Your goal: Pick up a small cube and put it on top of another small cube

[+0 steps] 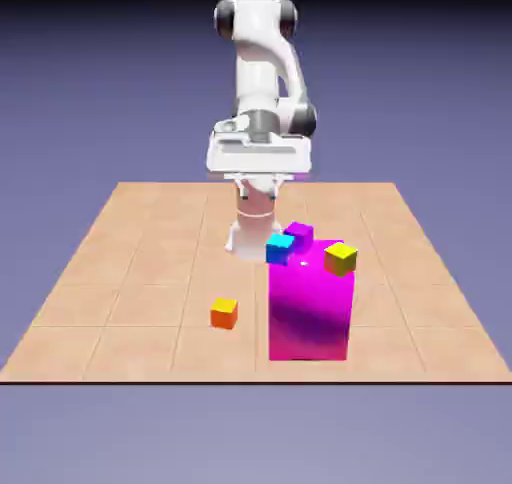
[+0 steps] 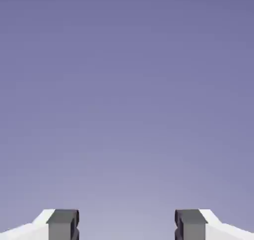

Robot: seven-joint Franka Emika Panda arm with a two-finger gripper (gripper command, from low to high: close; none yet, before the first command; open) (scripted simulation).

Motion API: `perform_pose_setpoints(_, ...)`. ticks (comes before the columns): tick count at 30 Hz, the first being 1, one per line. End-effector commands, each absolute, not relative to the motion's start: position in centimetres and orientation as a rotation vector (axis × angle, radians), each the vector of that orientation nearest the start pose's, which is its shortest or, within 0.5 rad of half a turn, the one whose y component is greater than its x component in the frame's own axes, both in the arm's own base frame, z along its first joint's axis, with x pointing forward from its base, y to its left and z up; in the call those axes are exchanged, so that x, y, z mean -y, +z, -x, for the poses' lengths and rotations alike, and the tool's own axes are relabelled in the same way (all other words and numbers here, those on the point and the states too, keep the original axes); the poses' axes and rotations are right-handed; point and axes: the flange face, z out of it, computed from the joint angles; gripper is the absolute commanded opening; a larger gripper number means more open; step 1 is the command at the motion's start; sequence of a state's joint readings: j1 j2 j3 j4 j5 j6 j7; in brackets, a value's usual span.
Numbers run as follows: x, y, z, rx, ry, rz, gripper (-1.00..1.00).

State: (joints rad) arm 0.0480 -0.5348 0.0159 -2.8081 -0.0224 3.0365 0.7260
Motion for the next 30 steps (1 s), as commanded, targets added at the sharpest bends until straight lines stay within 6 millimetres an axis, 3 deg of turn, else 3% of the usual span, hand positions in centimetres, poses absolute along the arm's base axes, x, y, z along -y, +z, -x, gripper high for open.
perform_pose_setpoints(1, -3.3, 43.8, -40.1, -0.817, -0.959, 2.606, 0.00)
perform_pose_setpoints(9, -2.0, 40.0, -46.6, -0.870, -0.538, 2.874, 0.00)
perform_pose_setpoints(16, -0.1, 35.7, -51.0, -0.907, -0.106, 3.030, 0.00)
perform_pose_setpoints(23, 2.6, 30.9, -54.0, -0.943, 0.372, 3.088, 0.00)
perform_pose_setpoints(30, 6.4, 26.2, -55.6, -0.996, 0.868, 3.024, 0.00)
